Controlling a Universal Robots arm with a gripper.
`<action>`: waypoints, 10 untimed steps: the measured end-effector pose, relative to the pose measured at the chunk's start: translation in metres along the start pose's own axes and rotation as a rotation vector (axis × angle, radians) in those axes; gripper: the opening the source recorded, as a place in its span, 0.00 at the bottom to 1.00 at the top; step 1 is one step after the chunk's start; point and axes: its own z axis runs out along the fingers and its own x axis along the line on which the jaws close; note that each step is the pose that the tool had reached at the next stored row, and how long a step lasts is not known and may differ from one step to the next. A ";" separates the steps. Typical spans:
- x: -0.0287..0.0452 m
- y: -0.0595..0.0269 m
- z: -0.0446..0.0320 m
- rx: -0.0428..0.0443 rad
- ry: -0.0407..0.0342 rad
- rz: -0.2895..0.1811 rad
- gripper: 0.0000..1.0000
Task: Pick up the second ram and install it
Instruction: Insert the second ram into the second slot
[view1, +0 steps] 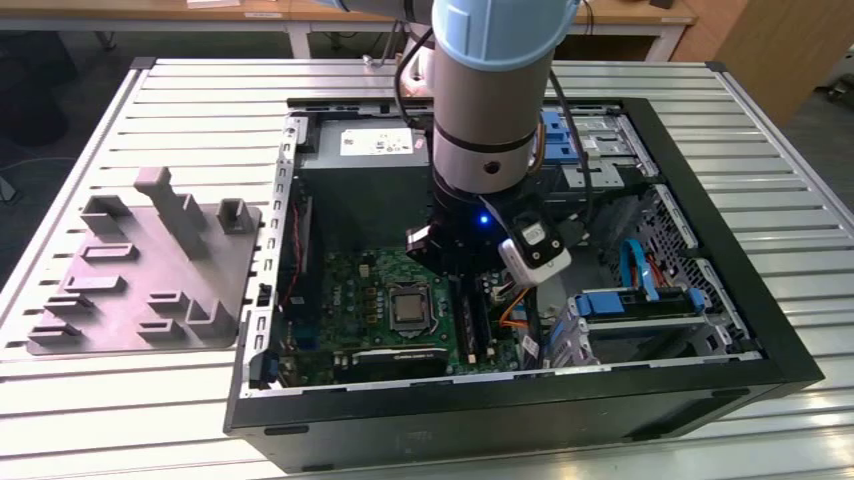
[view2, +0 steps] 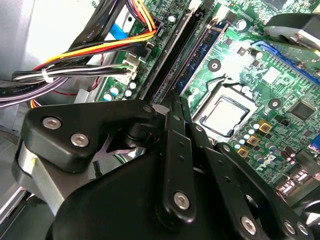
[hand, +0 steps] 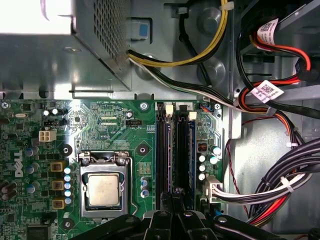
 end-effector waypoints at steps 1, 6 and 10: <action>0.0000 0.0000 0.0000 -0.0003 0.0000 0.000 0.11; 0.0000 0.0000 0.0002 -0.0010 0.0000 0.000 0.11; 0.0000 0.0000 -0.0005 -0.0011 -0.0001 0.000 0.11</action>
